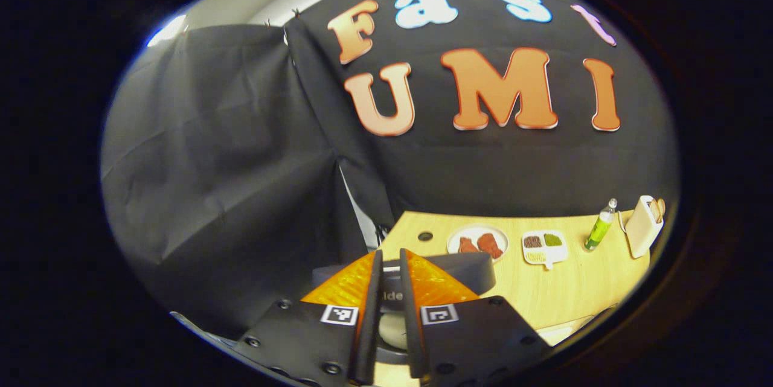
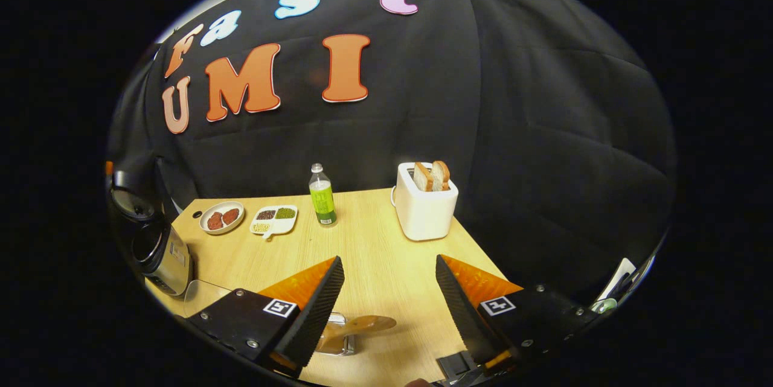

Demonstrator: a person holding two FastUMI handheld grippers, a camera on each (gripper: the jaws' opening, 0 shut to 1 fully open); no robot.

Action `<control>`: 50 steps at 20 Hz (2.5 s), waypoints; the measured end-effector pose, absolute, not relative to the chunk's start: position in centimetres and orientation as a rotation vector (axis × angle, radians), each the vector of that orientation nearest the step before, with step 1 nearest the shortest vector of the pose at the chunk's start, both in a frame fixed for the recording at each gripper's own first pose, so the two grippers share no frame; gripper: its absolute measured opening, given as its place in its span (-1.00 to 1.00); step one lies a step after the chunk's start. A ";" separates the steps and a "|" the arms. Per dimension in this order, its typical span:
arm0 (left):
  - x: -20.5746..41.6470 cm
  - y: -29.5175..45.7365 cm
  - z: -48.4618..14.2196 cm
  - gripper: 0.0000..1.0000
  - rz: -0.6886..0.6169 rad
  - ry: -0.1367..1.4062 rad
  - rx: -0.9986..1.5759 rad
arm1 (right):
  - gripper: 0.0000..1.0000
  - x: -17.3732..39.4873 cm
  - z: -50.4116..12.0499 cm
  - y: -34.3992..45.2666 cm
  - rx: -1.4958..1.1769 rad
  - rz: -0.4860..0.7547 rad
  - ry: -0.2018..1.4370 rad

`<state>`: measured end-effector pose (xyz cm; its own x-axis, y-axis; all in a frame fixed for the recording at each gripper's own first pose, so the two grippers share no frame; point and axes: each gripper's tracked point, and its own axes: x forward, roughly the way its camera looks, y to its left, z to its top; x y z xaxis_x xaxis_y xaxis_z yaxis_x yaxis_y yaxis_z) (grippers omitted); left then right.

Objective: Close the left gripper, press the button to open the rice cooker; take a wooden spoon from the chopstick holder with the right hand, scoop a spoonful of rice and pour it into the rice cooker, then put the wooden spoon back into the chopstick holder.

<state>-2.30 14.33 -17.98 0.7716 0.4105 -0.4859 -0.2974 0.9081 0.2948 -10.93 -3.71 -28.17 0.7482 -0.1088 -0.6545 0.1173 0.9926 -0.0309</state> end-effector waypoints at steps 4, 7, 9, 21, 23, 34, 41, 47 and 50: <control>-1.8 11.4 -14.7 0.87 0.329 0.431 0.234 | 0.89 -12.2 -30.8 -3.3 0.025 -0.115 0.778; -1.8 10.7 -12.8 1.00 0.323 0.374 0.246 | 0.90 -13.0 -32.5 -2.7 0.045 -0.100 0.820; -1.9 10.6 -12.6 1.00 0.327 0.362 0.245 | 0.90 -13.5 -33.7 -2.0 0.079 -0.080 0.831; -2.9 9.5 -11.4 0.90 0.321 0.339 0.280 | 0.48 -14.2 -40.1 1.3 0.315 -0.121 0.906; -2.9 9.5 -11.5 0.86 0.315 0.342 0.284 | 0.36 -13.7 -40.7 1.4 0.326 -0.143 0.895; -1.3 9.8 -13.5 0.80 0.269 0.368 0.250 | -0.70 -13.2 -39.4 2.9 0.389 -0.202 0.861; -0.5 10.0 -16.0 1.00 0.223 0.380 0.145 | -0.74 -12.2 -34.0 3.5 0.283 -0.160 0.772; 0.1 11.6 -18.8 0.80 0.196 0.415 0.081 | -0.77 -12.6 -30.1 7.8 0.219 -0.107 0.777; 0.9 11.9 -18.5 1.00 0.161 0.382 0.114 | -0.75 -12.3 -29.1 11.2 0.222 -0.066 0.761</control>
<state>0.94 11.94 -18.54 0.9153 0.1773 -0.3618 -0.1345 0.9809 0.1405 -12.33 11.21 -29.08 0.7230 0.0207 -0.6905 0.1394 0.9746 0.1752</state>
